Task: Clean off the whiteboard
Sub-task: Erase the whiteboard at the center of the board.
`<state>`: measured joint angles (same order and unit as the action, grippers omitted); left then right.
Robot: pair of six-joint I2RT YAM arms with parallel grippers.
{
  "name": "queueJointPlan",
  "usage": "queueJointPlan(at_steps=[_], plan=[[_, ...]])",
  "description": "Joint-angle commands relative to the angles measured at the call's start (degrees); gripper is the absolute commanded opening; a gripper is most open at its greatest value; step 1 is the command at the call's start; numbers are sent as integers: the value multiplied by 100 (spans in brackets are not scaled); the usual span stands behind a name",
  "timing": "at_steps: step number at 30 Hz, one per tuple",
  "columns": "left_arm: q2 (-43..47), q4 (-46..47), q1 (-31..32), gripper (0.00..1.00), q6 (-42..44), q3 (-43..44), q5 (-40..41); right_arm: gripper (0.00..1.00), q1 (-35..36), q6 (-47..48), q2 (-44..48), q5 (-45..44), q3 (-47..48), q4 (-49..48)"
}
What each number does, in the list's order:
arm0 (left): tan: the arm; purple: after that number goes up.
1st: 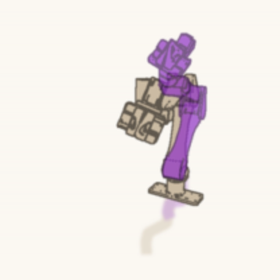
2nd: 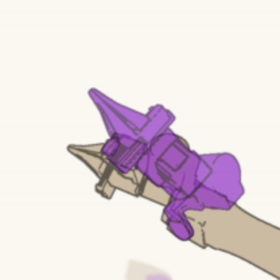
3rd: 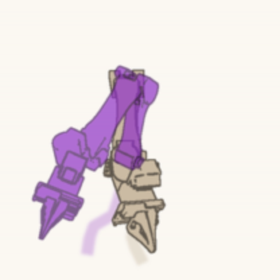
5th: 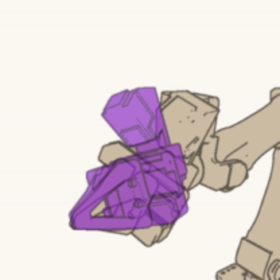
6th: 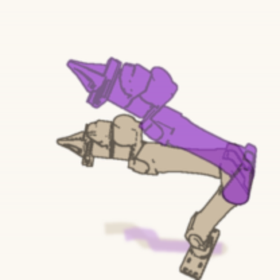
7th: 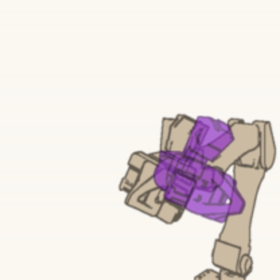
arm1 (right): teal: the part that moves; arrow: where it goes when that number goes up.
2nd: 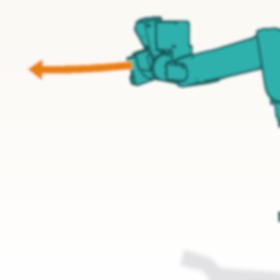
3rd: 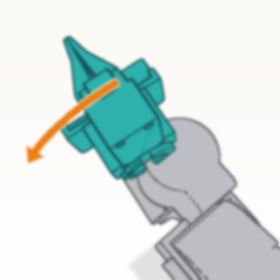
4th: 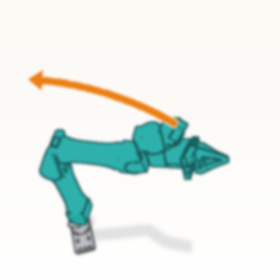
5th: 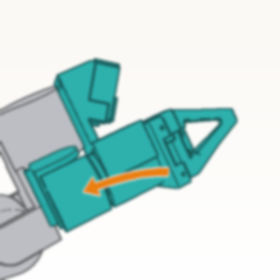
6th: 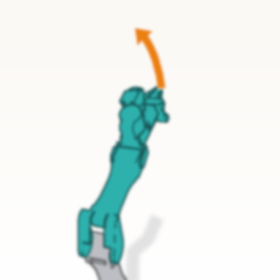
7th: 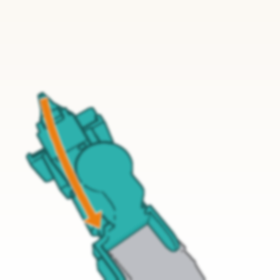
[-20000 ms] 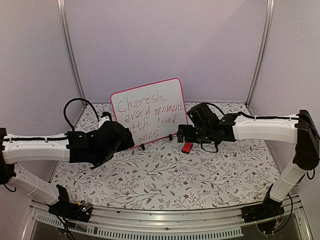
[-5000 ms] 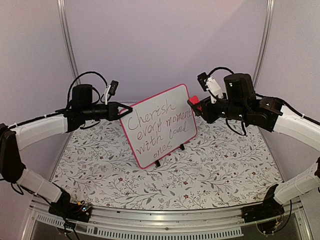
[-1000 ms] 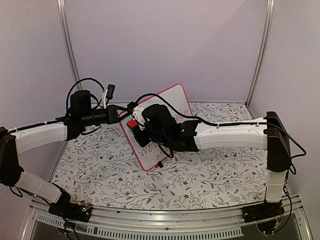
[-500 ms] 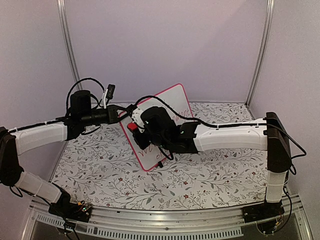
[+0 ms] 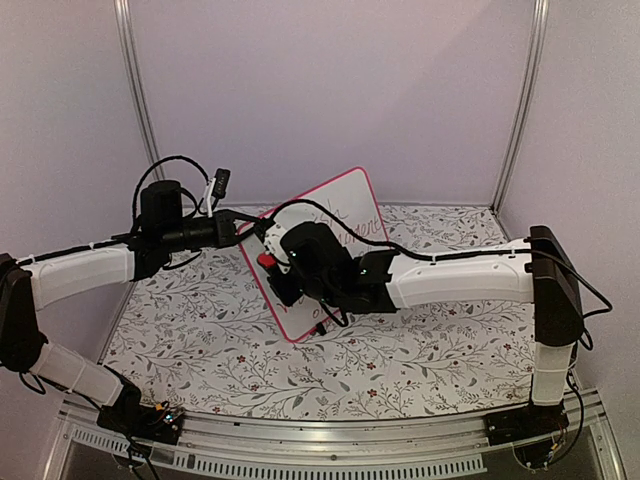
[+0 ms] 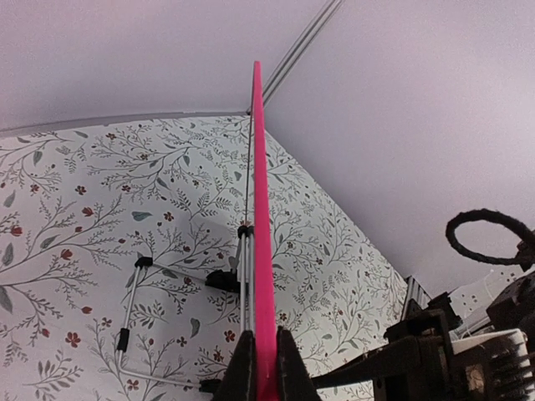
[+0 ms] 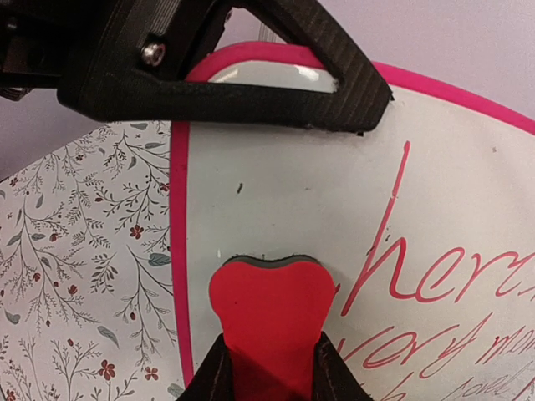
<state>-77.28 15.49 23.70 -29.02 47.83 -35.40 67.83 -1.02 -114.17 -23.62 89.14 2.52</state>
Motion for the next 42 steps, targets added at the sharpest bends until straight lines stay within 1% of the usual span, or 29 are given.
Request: queueJointPlan(at_steps=[1,9,24,42], plan=[[-59,126,121,0,-236,-46,-529,26,-28,40,-70,-203,-199,362],[-51,147,118,0,-249,-55,-538,26,-32,40,-66,-484,-293,409],[-33,165,132,0,-262,-59,-547,26,-54,40,21,-724,-442,348],[-24,155,166,0,-245,-63,-538,26,-323,26,169,-329,-237,241]])
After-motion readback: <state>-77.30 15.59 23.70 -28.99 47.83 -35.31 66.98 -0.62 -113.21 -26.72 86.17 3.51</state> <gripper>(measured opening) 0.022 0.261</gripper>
